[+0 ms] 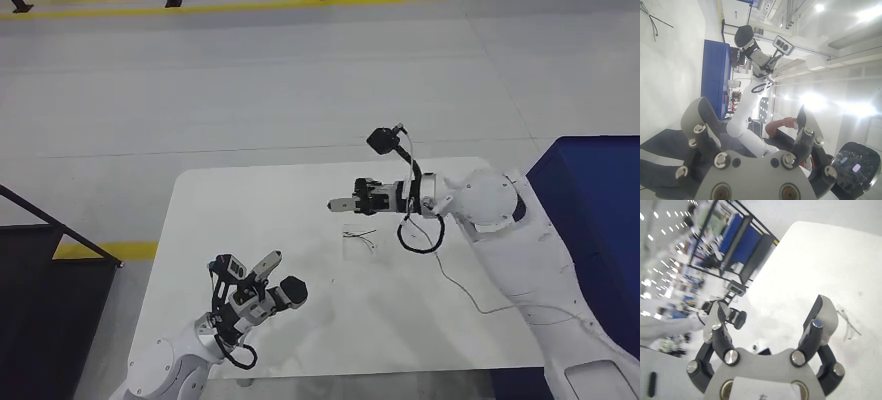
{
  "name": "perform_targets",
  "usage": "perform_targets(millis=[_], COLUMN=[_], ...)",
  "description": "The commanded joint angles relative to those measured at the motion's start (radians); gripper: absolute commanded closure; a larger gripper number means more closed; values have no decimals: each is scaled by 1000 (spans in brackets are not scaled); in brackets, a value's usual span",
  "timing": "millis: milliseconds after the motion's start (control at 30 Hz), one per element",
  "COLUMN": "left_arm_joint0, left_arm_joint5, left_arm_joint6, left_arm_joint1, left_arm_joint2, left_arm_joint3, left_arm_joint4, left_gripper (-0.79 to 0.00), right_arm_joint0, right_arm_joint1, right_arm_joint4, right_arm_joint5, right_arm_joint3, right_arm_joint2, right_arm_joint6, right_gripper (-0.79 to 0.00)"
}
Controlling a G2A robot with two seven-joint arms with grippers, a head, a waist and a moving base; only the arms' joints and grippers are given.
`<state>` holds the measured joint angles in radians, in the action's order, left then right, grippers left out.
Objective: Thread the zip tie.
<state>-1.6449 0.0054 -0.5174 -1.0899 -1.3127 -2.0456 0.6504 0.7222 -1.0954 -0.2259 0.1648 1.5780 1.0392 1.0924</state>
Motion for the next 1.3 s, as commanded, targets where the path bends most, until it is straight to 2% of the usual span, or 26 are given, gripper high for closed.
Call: perform_targets(millis=[0, 67, 100, 200, 400, 467, 567, 700, 733, 767, 800, 833, 967, 1067, 1267], left_arm_joint0=[0, 0, 0, 0, 0, 0, 0, 0, 0, 0, 0, 0, 0, 0, 0], left_arm_joint5=[0, 0, 0, 0, 0, 0, 0, 0, 0, 0, 0, 0, 0, 0, 0], left_arm_joint6=[0, 0, 0, 0, 0, 0, 0, 0, 0, 0, 0, 0, 0, 0, 0], left_arm_joint1=[0, 0, 0, 0, 0, 0, 0, 0, 0, 0, 0, 0, 0, 0, 0], left_arm_joint2=[0, 0, 0, 0, 0, 0, 0, 0, 0, 0, 0, 0, 0, 0, 0], left_arm_joint3=[0, 0, 0, 0, 0, 0, 0, 0, 0, 0, 0, 0, 0, 0, 0], left_arm_joint4=[0, 0, 0, 0, 0, 0, 0, 0, 0, 0, 0, 0, 0, 0, 0], left_gripper=[-785, -785, -785, -785, -785, -785, -785, -785, -785, -785, -785, -785, -785, -785, -785], right_arm_joint0=[-50, -110, -132, -191, -191, -160, -172, -248, -272, -293, -315, -339, -433, -497, -526], right_arm_joint1=[-3, -10, -16, -35, -35, -37, -33, -28, -26, -24, -21, -19, -16, -25, -42], right_arm_joint4=[-311, -434, -446, -425, -425, -317, -283, -238, -228, -213, -194, -184, -159, -144, -189], right_arm_joint5=[124, 251, 267, 271, 271, 333, 425, 443, 447, 452, 453, 450, 505, 532, 616], right_arm_joint3=[-67, -139, -184, -245, -245, -241, -256, -326, -343, -358, -373, -387, -453, -507, -556], right_arm_joint2=[-59, -133, -153, -177, -177, -179, -195, -344, -387, -433, -483, -537, -749, -855, -869], right_arm_joint6=[111, 165, 154, 96, 96, 82, 139, 120, 116, 112, 111, 113, 59, 31, -53], right_gripper=[-785, -785, -785, -785, -785, -785, -785, -785, -723, -628, -474, -382, -342, -323, -280])
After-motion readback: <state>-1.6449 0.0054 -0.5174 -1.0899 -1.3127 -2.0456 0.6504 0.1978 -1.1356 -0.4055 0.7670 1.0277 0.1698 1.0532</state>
